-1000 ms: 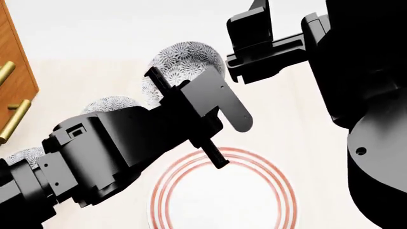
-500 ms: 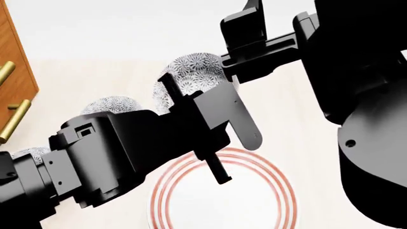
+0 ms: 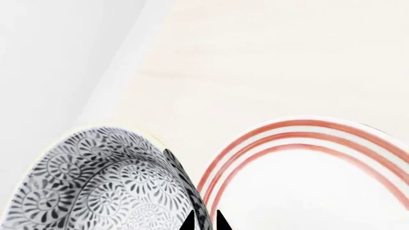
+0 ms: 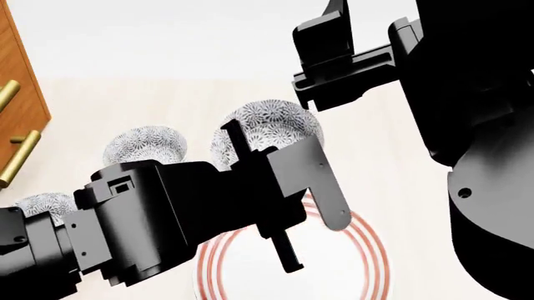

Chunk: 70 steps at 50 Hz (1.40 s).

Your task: Put the bowl at the front on the plate.

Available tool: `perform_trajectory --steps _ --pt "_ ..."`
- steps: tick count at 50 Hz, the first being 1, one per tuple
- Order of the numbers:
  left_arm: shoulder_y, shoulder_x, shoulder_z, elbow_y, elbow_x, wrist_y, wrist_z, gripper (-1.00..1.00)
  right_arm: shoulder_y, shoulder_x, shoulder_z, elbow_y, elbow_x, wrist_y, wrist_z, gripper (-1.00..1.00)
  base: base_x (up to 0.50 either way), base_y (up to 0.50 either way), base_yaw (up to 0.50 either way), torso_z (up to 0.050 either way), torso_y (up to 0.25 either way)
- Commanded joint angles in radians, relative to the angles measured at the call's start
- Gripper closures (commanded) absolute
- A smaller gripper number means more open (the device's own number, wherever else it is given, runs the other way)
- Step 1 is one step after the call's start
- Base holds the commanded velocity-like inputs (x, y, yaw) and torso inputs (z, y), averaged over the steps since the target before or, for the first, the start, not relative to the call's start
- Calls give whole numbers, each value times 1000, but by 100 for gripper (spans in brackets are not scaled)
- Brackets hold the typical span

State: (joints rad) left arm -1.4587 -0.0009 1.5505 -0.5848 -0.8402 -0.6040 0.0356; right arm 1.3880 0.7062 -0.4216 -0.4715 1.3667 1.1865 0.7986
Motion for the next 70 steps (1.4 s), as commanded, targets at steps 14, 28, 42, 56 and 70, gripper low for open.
perform_trajectory --steps 14,28,42,56,70 --pt "9 1 -8 58 -46 -70 49 100 -16 15 -4 -6 -2 -13 -2 -100 0 0 0 0 1" --pt "29 1 -3 77 -45 -70 61 100 -19 17 -8 -4 0 -17 0 -100 0 0 0 0 1" --pt "47 1 -4 85 -56 -64 68 100 -20 23 -12 -4 5 -18 5 -100 0 0 0 0 0" --pt "72 1 -5 86 -33 -53 81 100 -27 31 -10 -9 6 -28 4 -100 0 0 0 0 1" --pt "96 1 -4 109 -19 -65 77 100 -57 57 7 -32 20 -47 15 -100 0 0 0 0 0"
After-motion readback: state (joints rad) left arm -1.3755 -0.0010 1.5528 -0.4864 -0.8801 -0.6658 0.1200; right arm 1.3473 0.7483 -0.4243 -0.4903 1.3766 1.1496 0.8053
